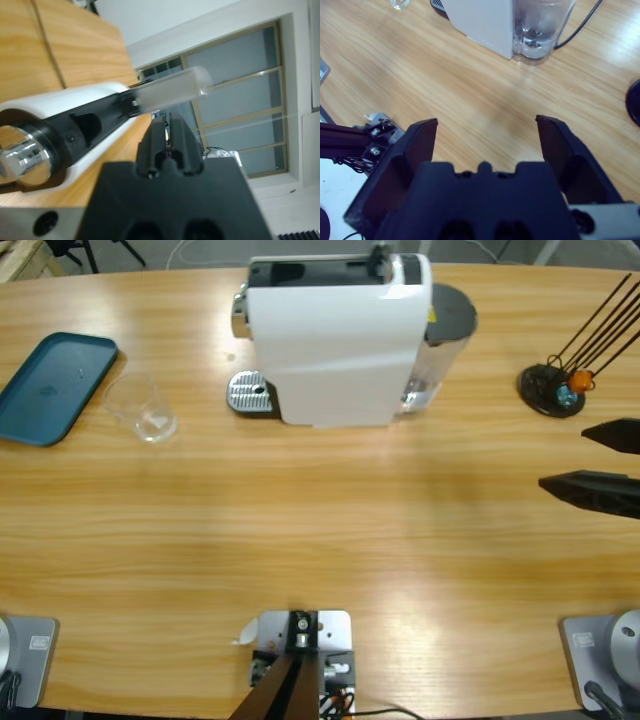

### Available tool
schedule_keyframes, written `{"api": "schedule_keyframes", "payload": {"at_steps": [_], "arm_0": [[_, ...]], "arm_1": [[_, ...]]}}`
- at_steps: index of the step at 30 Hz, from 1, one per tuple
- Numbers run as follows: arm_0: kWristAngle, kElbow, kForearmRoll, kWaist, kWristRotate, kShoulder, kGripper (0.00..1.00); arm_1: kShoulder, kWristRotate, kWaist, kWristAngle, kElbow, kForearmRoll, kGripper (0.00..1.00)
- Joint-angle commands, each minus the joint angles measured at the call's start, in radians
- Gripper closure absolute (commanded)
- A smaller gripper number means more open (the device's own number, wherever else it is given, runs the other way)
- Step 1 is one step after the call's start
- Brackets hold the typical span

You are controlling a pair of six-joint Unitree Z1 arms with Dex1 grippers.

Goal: Pour coffee

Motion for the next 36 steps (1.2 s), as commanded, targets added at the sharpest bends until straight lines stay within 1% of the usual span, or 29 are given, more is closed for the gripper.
{"api": "schedule_keyframes", "payload": {"at_steps": [1, 2, 4, 7, 9, 10, 11, 12, 13, 14, 16, 17, 19, 21, 23, 24, 26, 28, 30, 32, 33, 34, 36], "arm_0": [[0.001, -0.045, 0.008, -0.007, -0.004, -0.053, 1.0], [0.02, -0.05, 0.025, -0.007, 0.017, -0.069, 1.0], [0.091, -0.095, 0.199, -0.019, 0.161, -0.132, 1.0], [0.315, -0.207, 0.595, -0.063, 0.453, -0.236, 1.0], [0.472, -0.334, 0.912, -0.098, 0.663, -0.261, 1.0], [0.567, -0.389, 1.048, -0.125, 0.754, -0.264, 0.94], [0.667, -0.43, 1.155, -0.153, 0.828, -0.267, 0.567], [0.753, -0.443, 1.216, -0.177, 0.88, -0.276, 0.228], [0.815, -0.439, 1.255, -0.193, 0.915, -0.29, 0.048], [0.873, -0.419, 1.286, -0.208, 0.951, -0.318, 0.009], [0.957, -0.368, 1.315, -0.243, 0.988, -0.372, 0.004], [0.99, -0.332, 1.32, -0.26, 1.003, -0.404, 0.003], [1.006, -0.247, 1.317, -0.288, 1.025, -0.47, 0.004], [1.003, -0.146, 1.302, -0.302, 1.021, -0.517, 0.004], [0.999, -0.088, 1.296, -0.304, 1.019, -0.545, 0.004], [0.999, -0.068, 1.293, -0.304, 1.022, -0.561, 0.004], [1.004, -0.037, 1.283, -0.304, 1.035, -0.591, 0.006], [1.007, -0.02, 1.282, -0.304, 1.061, -0.607, 0.009], [0.991, 0.001, 1.281, -0.306, 1.093, -0.607, 0.009], [0.989, 0.032, 1.278, -0.309, 1.098, -0.608, 0.009], [0.995, 0.05, 1.269, -0.309, 1.097, -0.614, 0.009], [1.003, 0.069, 1.252, -0.309, 1.097, -0.624, 0.009], [1.019, 0.102, 1.215, -0.309, 1.099, -0.641, 0.004]], "arm_1": [[-0.008, 0.01, 0.014, -0.019, 0.038, -0.007, 0.165], [-0.009, 0.011, 0.015, -0.019, 0.037, -0.006, 0.165], [-0.008, 0.012, 0.015, -0.02, 0.035, -0.004, 0.166], [0.001, 0.012, 0.017, -0.038, 0.026, 0.003, 0.169], [0.022, 0.012, 0.016, -0.047, 0.013, 0.016, 0.169], [0.036, 0.012, 0.016, -0.05, 0.004, 0.026, 0.17], [0.054, 0.012, 0.016, -0.057, -0.01, 0.04, 0.169], [0.073, 0.012, 0.016, -0.07, -0.029, 0.064, 0.165], [0.104, 0.012, 0.015, -0.099, -0.061, 0.107, 0.164], [0.132, 0.023, 0.015, -0.138, -0.088, 0.144, 0.139], [0.185, 0.064, 0.01, -0.213, -0.136, 0.208, 0.042], [0.211, 0.081, -0.007, -0.238, -0.158, 0.239, 0.029], [0.251, 0.113, -0.081, -0.253, -0.193, 0.283, 0.011], [0.302, 0.145, -0.224, -0.211, -0.212, 0.302, 0.018], [0.363, 0.145, -0.361, -0.124, -0.212, 0.306, 0.013], [0.393, 0.141, -0.408, -0.1, -0.212, 0.308, 0.014], [0.432, 0.135, -0.456, -0.083, -0.223, 0.307, 0.04], [0.44, 0.135, -0.48, -0.084, -0.227, 0.283, 0.147], [0.436, 0.132, -0.497, -0.081, -0.226, 0.239, 0.156], [0.413, 0.126, -0.508, -0.091, -0.216, 0.177, 0.165], [0.4, 0.127, -0.519, -0.098, -0.204, 0.144, 0.197], [0.389, 0.127, -0.528, -0.111, -0.192, 0.112, 0.269], [0.378, 0.128, -0.537, -0.152, -0.159, 0.056, 0.28]]}}
